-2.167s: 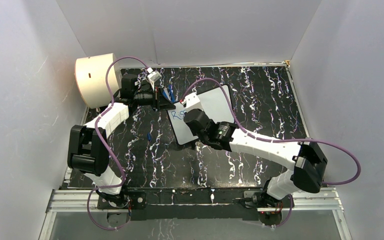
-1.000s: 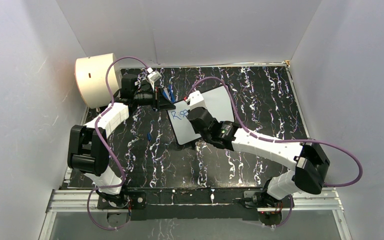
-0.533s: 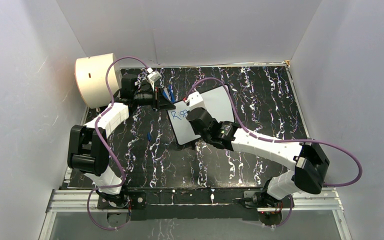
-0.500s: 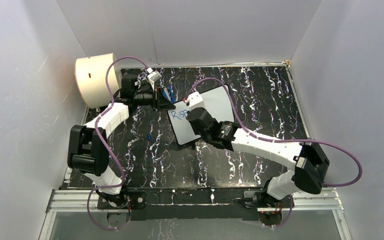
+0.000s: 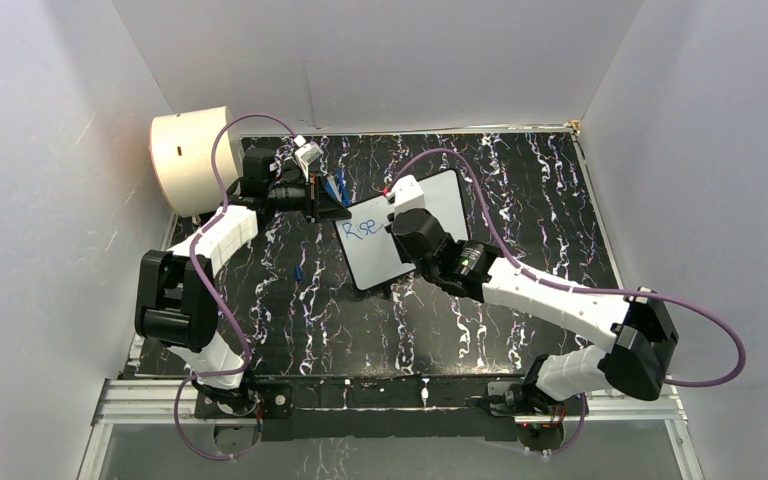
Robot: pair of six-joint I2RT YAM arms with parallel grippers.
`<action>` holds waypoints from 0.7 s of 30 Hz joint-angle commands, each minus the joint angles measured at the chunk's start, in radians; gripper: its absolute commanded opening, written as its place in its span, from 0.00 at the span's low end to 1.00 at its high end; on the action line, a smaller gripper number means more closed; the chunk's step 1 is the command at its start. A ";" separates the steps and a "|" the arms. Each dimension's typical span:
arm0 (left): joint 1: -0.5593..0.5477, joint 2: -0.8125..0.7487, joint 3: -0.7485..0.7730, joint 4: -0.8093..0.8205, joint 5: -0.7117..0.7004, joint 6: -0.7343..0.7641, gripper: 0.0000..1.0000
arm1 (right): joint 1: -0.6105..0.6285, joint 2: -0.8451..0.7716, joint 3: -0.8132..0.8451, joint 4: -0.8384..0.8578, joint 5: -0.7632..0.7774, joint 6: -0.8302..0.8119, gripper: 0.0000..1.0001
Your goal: Write a sentence on the whiteboard
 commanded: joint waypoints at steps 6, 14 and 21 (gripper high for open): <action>-0.004 -0.044 0.013 -0.019 0.023 0.010 0.00 | -0.029 -0.003 -0.004 0.081 0.024 -0.041 0.00; -0.005 -0.044 0.012 -0.020 0.026 0.010 0.00 | -0.034 0.013 -0.001 0.107 0.013 -0.051 0.00; -0.004 -0.044 0.012 -0.020 0.026 0.010 0.00 | -0.039 0.031 0.005 0.114 0.004 -0.052 0.00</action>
